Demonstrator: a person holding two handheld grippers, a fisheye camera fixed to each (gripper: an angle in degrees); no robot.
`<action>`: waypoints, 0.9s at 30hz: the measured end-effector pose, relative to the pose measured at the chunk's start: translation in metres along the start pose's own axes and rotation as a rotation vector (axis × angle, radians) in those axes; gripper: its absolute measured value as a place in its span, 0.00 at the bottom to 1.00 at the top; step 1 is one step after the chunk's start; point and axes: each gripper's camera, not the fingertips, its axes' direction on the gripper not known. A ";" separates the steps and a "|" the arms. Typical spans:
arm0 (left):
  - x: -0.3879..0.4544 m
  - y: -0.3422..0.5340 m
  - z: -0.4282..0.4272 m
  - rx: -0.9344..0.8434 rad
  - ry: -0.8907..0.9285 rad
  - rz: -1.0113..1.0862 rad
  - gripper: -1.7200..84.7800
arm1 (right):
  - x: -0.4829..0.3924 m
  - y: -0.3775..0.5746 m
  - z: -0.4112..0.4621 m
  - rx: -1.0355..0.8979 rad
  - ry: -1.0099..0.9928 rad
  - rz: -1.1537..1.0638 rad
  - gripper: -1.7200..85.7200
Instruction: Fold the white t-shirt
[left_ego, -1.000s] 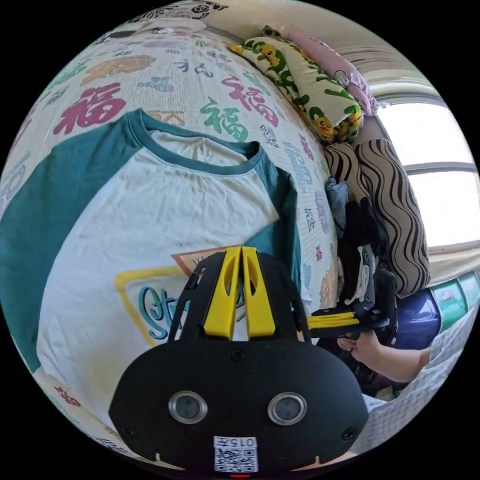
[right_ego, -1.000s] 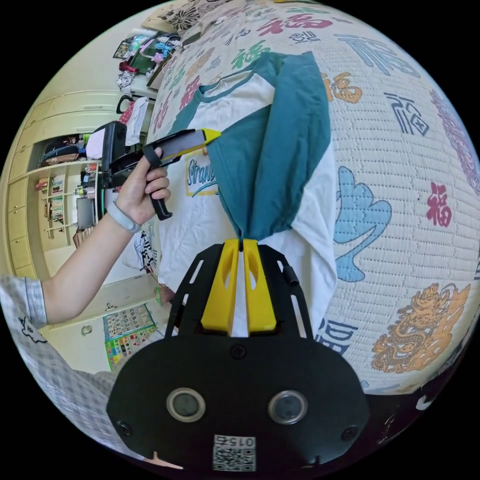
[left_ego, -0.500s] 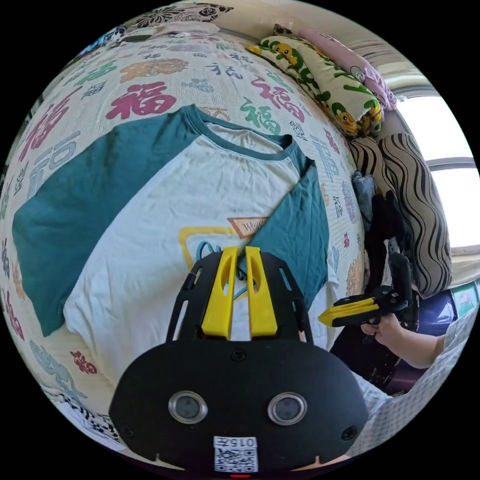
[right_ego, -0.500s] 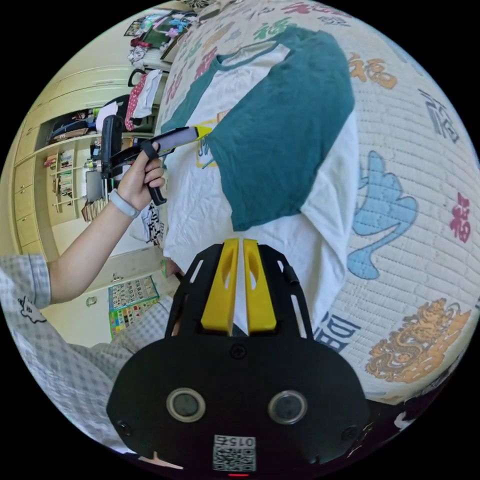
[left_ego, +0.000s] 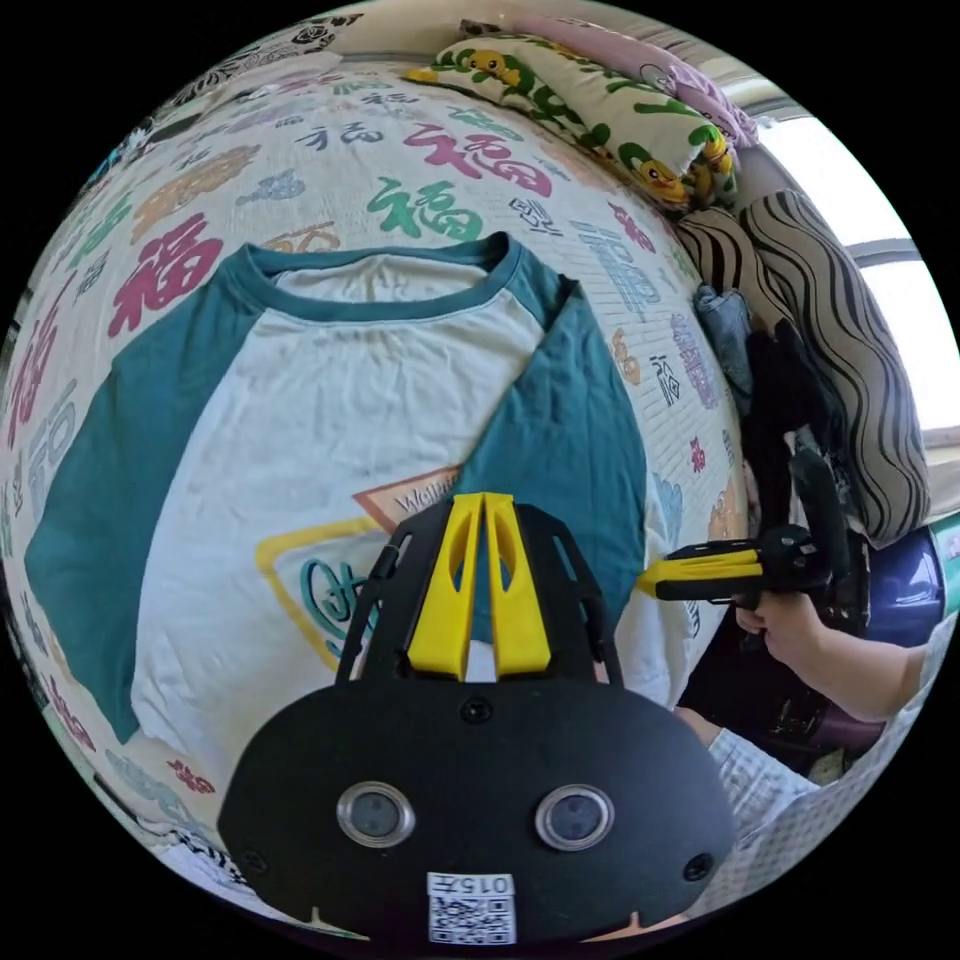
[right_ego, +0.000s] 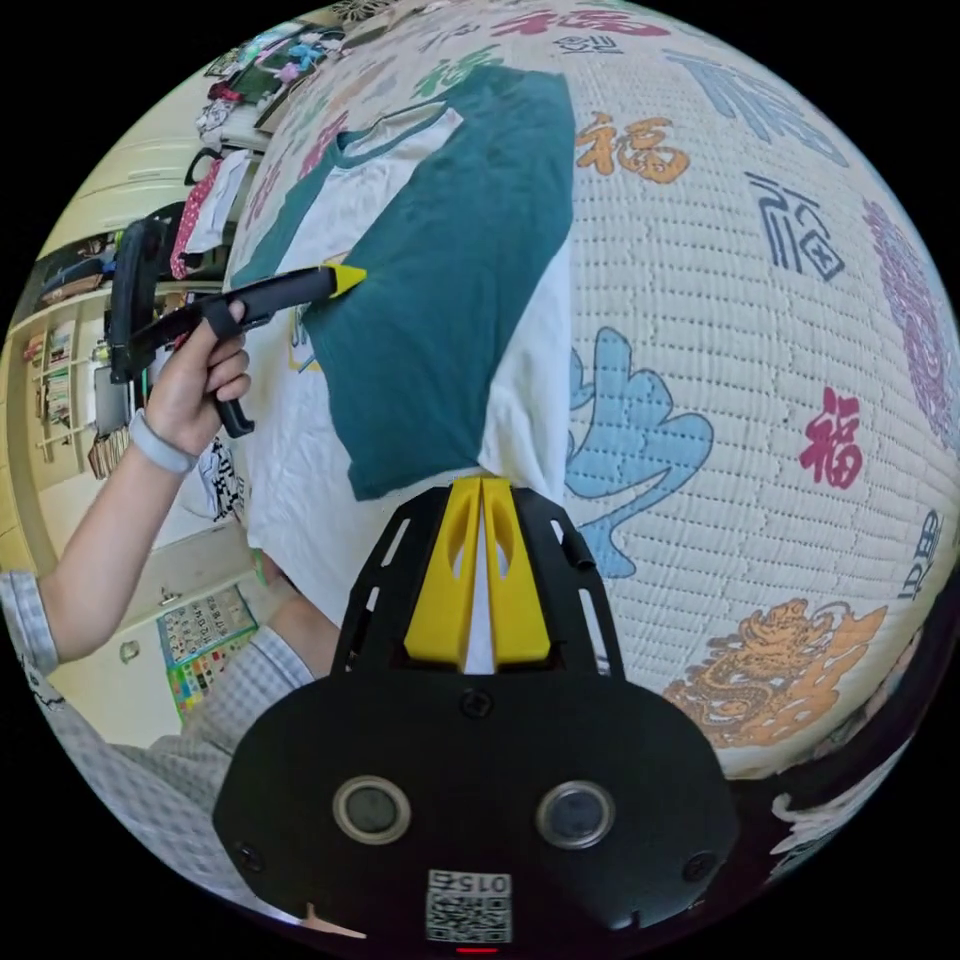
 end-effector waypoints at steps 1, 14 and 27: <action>-0.005 0.008 -0.011 0.008 -0.005 -0.020 0.01 | -0.003 -0.004 0.001 -0.020 -0.002 0.018 0.01; -0.192 0.237 -0.223 0.464 0.009 -0.823 0.09 | -0.201 -0.168 -0.014 0.067 -0.123 -0.319 0.05; -0.245 0.293 -0.258 0.515 0.062 -0.990 0.10 | -0.447 -0.355 0.142 -0.142 0.162 -0.542 0.13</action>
